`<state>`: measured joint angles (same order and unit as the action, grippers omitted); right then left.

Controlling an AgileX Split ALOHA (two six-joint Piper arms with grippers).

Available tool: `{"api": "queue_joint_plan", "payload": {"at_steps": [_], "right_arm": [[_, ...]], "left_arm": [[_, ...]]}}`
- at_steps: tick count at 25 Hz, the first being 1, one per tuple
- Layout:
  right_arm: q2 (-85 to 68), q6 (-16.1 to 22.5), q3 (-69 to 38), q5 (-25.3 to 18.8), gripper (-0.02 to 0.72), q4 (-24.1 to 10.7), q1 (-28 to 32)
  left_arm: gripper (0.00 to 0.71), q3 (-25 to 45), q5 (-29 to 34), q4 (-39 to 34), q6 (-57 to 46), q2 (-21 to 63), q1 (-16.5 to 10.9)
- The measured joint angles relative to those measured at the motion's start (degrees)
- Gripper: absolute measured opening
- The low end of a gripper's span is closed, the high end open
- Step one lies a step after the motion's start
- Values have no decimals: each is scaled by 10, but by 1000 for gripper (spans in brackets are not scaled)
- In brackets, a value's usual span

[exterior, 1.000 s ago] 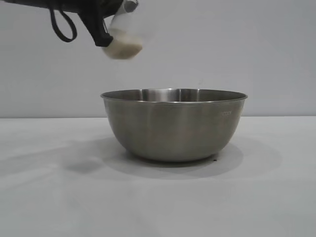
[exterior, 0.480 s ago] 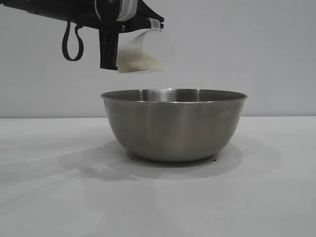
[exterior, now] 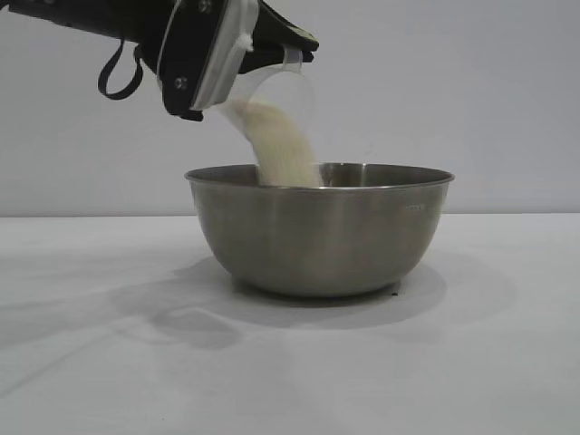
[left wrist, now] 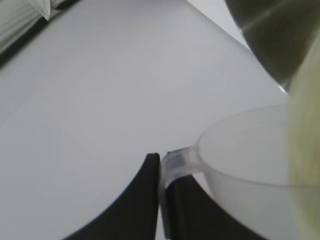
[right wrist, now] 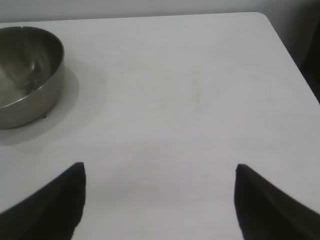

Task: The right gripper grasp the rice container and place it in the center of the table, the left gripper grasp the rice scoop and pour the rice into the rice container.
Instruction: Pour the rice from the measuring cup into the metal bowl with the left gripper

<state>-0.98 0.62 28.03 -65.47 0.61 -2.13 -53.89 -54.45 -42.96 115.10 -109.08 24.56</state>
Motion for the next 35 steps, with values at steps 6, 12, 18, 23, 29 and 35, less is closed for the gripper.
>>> {"api": "queue_joint_plan", "payload": {"at_steps": [6,12,18,23,29,35], "right_arm": [[0,0,0,0,553,0,0],[0,0,0,0,553,0,0],[0,0,0,0,553,0,0],[0,0,0,0,553,0,0],[0,0,0,0,553,0,0],[0,0,0,0,553,0,0]], "left_arm": [[0,0,0,-1,54,0,0],[0,0,0,-21,58,0,0],[0,0,-1,-47,58,0,0],[0,0,-14,-30,49,0,0],[0,0,-46,62,-66,0,0],[0,0,-50,105,-298,0,0]]}}
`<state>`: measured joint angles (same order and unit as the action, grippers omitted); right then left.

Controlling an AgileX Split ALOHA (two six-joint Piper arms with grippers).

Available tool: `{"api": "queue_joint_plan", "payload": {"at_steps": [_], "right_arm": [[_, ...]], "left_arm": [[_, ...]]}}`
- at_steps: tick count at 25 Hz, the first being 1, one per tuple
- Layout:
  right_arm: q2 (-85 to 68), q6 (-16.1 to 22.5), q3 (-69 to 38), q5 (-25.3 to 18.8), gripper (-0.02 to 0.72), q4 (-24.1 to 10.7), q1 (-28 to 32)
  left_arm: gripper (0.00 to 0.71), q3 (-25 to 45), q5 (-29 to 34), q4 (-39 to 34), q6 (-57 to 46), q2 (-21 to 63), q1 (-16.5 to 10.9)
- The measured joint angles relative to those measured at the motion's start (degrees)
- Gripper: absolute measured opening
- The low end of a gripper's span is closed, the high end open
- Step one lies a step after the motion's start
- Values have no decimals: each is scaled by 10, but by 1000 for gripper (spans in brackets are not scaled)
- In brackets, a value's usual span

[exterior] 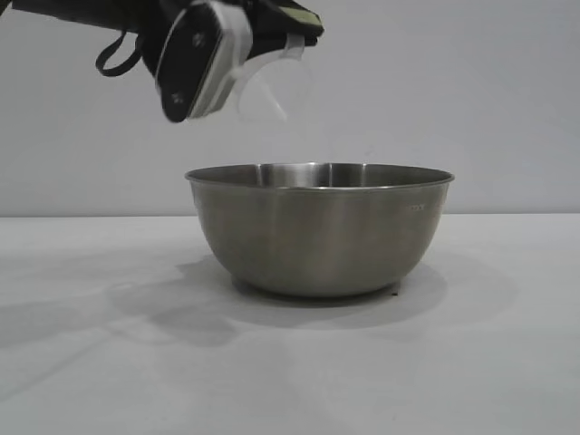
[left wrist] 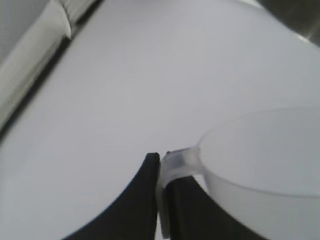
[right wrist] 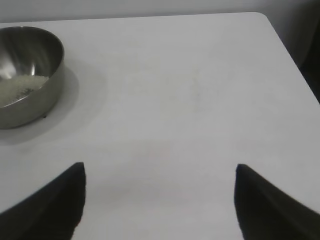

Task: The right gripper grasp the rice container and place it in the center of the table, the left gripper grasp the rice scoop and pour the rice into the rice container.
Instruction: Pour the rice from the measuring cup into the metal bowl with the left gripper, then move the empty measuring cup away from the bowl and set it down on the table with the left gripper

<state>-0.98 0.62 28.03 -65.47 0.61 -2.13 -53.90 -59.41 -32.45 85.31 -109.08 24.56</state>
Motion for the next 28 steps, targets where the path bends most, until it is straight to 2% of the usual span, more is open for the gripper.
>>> {"api": "queue_joint_plan", "payload": {"at_steps": [4,13,19,28], "right_arm": [[0,0,0,0,553,0,0],[0,0,0,0,553,0,0],[0,0,0,0,553,0,0],[0,0,0,0,553,0,0]], "left_arm": [[0,0,-22,76,-199,0,0],[0,0,-27,355,-565,0,0],[0,0,-16,469,-647,0,0],[0,1,76,606,-657,0,0]]}}
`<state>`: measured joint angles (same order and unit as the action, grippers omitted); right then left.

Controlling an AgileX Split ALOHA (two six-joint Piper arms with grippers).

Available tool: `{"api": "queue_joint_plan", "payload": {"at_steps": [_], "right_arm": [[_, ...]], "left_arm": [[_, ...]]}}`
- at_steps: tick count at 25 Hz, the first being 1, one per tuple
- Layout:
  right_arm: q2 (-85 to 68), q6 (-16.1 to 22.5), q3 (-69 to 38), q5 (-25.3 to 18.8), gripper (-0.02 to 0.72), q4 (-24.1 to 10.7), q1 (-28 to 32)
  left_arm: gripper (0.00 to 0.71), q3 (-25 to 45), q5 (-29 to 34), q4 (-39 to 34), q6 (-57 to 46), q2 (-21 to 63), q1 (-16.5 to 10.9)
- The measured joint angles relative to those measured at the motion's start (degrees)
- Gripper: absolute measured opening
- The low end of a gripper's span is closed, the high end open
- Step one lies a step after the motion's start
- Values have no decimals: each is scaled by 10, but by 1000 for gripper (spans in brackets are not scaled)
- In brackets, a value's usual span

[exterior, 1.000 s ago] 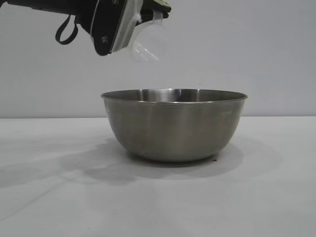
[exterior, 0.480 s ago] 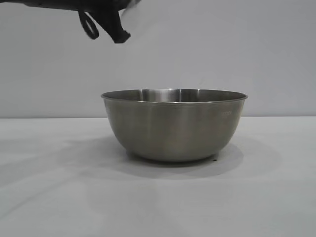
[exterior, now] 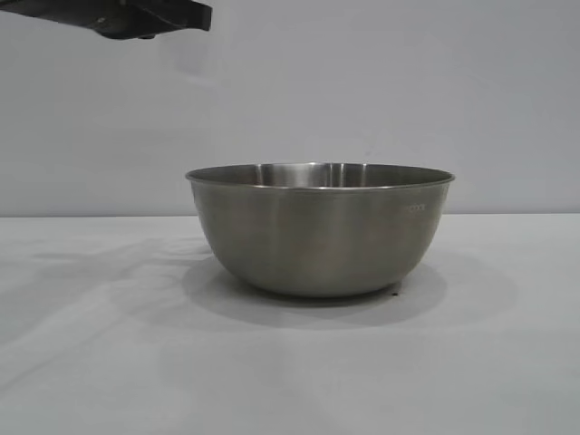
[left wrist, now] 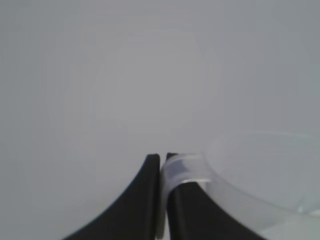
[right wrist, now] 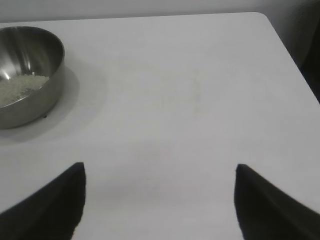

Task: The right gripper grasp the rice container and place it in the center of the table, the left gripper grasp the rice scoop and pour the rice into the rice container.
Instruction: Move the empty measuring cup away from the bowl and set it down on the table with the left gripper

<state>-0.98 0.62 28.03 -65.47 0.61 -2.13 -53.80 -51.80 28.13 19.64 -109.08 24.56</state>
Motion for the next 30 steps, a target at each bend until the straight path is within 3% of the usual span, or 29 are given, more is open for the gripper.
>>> {"api": "queue_joint_plan", "payload": {"at_steps": [7,15,30], "right_arm": [[0,0,0,0,553,0,0],[0,0,0,0,553,0,0],[0,0,0,0,553,0,0]], "left_arm": [[0,67,-8,16,-32,0,-6],[0,175,-114,-47,-95,0,-23],[0,204,-132,-97,-166,-98,-30]]}}
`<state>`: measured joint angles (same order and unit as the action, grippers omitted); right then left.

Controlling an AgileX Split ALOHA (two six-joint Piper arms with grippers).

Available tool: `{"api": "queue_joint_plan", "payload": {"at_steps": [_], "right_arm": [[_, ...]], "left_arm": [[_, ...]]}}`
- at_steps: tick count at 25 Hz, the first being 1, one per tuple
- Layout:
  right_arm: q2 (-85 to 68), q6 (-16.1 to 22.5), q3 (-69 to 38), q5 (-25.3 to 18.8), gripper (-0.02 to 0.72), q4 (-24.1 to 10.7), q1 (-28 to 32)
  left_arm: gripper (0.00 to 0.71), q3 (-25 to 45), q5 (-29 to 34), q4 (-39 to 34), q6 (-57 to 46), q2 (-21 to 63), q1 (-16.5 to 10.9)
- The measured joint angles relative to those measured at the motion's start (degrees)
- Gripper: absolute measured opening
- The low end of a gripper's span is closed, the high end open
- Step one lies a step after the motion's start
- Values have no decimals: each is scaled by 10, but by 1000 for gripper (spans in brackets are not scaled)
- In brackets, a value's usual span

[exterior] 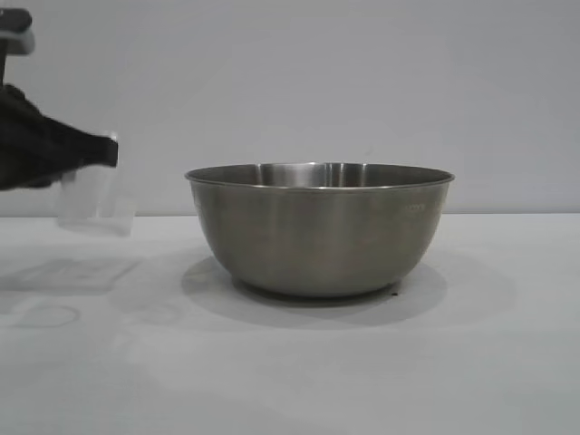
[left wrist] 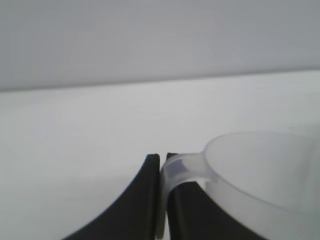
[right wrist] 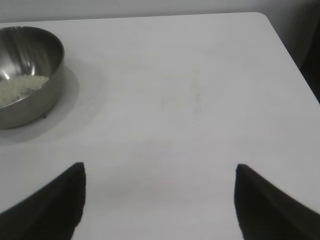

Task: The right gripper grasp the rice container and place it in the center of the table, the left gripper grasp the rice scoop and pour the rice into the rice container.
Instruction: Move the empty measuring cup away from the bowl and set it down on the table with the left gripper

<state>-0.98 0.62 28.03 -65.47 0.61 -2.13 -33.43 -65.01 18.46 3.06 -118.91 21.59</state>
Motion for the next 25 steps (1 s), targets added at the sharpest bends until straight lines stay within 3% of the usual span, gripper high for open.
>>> {"api": "queue_joint_plan", "payload": {"at_steps": [7,8,9,14,19,20,25], "right_arm": [[0,0,0,0,553,0,0],[0,0,0,0,553,0,0],[0,0,0,0,553,0,0],[0,0,0,0,553,0,0],[0,0,0,0,553,0,0],[0,0,0,0,553,0,0],[0,0,0,0,553,1,0]], "left_arm": [[0,-10,-1,0,-1,-26,0],[50,-10,-1,0,-1,-26,0],[50,-10,-1,0,-1,-28,0],[275,-10,-1,0,-1,-30,0],[274,-2,-1,0,-1,-30,0],[315,6,-1,0,-1,-30,0],[296,56,-1,-7,-1,-26,0]]}}
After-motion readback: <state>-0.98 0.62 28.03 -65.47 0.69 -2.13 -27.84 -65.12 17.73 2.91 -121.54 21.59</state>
